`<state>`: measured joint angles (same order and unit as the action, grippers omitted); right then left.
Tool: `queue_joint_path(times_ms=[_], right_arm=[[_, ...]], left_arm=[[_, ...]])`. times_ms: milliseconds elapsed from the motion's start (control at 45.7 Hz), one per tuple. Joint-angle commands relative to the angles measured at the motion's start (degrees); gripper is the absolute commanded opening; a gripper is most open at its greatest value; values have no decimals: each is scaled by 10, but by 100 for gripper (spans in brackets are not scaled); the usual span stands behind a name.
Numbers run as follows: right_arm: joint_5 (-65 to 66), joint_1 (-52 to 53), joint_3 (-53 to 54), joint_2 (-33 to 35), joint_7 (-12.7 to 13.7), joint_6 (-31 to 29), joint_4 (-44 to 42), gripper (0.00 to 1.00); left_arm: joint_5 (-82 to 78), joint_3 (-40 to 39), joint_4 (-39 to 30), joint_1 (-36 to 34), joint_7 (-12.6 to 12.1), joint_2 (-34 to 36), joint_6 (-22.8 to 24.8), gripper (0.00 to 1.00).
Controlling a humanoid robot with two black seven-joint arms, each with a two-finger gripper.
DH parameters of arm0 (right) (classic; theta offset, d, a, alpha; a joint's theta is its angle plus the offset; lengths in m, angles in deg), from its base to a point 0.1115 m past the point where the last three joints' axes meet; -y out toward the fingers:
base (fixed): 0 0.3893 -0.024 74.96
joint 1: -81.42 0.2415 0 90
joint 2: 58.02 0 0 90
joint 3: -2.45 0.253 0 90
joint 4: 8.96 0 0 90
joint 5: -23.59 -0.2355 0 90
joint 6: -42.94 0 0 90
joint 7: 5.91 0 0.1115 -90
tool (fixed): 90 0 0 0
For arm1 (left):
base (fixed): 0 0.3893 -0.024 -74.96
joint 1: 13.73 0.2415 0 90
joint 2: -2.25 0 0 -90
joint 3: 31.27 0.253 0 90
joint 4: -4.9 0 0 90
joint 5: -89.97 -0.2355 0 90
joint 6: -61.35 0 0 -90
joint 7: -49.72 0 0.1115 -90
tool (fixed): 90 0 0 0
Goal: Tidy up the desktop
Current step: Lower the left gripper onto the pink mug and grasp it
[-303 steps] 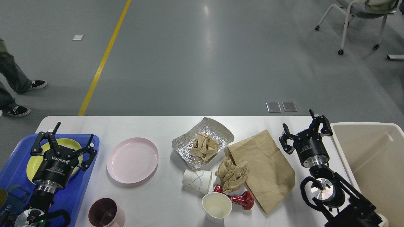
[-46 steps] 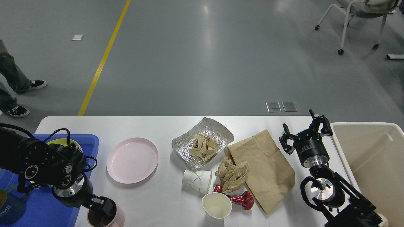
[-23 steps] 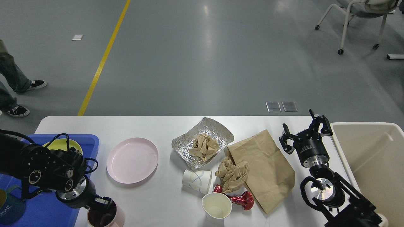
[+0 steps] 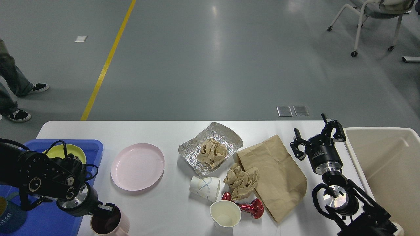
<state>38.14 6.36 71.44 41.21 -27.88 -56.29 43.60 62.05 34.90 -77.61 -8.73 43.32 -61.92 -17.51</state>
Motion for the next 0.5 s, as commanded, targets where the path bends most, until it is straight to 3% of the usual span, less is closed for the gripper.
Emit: queue_joint_path(times_ms=[0, 109, 481], right_arm=[[0, 0, 0, 0, 0, 0, 0, 100], [0, 0, 0, 0, 0, 0, 0, 100], [0, 0, 0, 0, 0, 0, 0, 100]], left_arm=[[0, 1, 0, -1, 0, 4, 5, 19], [1, -1, 0, -4, 1, 6, 31, 0], [12, 0, 0, -20, 2, 19, 47, 0]])
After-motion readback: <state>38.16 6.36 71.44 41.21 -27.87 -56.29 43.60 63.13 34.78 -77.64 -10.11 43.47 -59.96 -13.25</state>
